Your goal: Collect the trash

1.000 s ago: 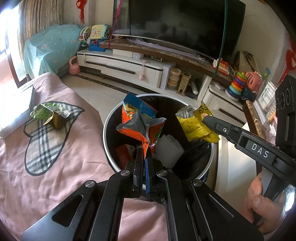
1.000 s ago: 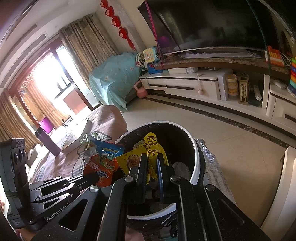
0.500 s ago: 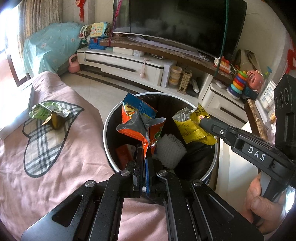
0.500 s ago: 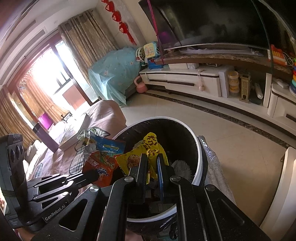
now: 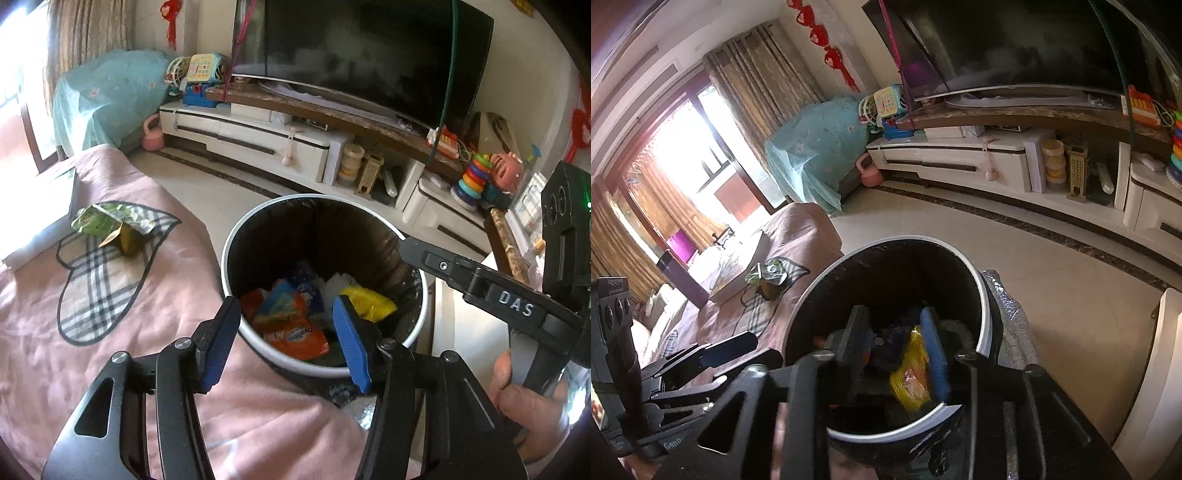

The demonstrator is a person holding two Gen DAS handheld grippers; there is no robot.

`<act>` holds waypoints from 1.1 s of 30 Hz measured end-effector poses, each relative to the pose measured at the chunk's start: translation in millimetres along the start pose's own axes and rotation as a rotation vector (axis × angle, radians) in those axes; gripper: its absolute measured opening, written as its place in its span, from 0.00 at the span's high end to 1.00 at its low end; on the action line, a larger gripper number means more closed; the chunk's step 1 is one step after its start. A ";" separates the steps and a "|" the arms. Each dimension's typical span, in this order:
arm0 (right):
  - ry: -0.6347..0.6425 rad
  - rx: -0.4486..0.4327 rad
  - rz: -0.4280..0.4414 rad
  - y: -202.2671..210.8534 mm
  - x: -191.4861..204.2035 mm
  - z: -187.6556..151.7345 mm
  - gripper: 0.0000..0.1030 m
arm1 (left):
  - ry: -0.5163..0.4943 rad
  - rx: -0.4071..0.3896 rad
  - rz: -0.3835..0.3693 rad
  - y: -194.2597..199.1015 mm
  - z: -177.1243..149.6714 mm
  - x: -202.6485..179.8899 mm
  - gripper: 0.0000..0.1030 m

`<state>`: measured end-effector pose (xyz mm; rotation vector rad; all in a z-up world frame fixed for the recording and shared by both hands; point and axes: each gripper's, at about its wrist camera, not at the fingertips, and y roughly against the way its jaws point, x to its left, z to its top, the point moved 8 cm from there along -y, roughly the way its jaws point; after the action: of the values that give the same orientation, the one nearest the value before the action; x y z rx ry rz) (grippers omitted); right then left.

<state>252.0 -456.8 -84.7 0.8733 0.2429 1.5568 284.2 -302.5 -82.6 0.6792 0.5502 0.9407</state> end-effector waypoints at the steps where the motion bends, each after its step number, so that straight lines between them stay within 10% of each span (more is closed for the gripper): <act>1: -0.003 -0.006 0.007 3.5 2.0 -1.1 0.50 | 0.002 -0.006 -0.002 4.2 -2.5 0.7 0.49; 11: -0.011 -0.103 0.013 51.2 32.8 -18.7 0.06 | 0.081 -0.152 0.053 70.8 -36.4 27.1 0.27; 25: 0.045 -0.243 -0.044 115.6 76.8 -63.7 0.02 | 0.116 -0.308 0.124 157.4 -89.5 40.8 0.16; 33: 0.217 -0.482 -0.200 170.2 108.2 -74.8 0.00 | 0.096 -0.466 0.200 200.8 -105.1 38.1 0.00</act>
<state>80.7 -367.6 10.0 0.2942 0.0971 1.4358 121.8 -156.6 -10.8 0.2717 0.3311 1.2429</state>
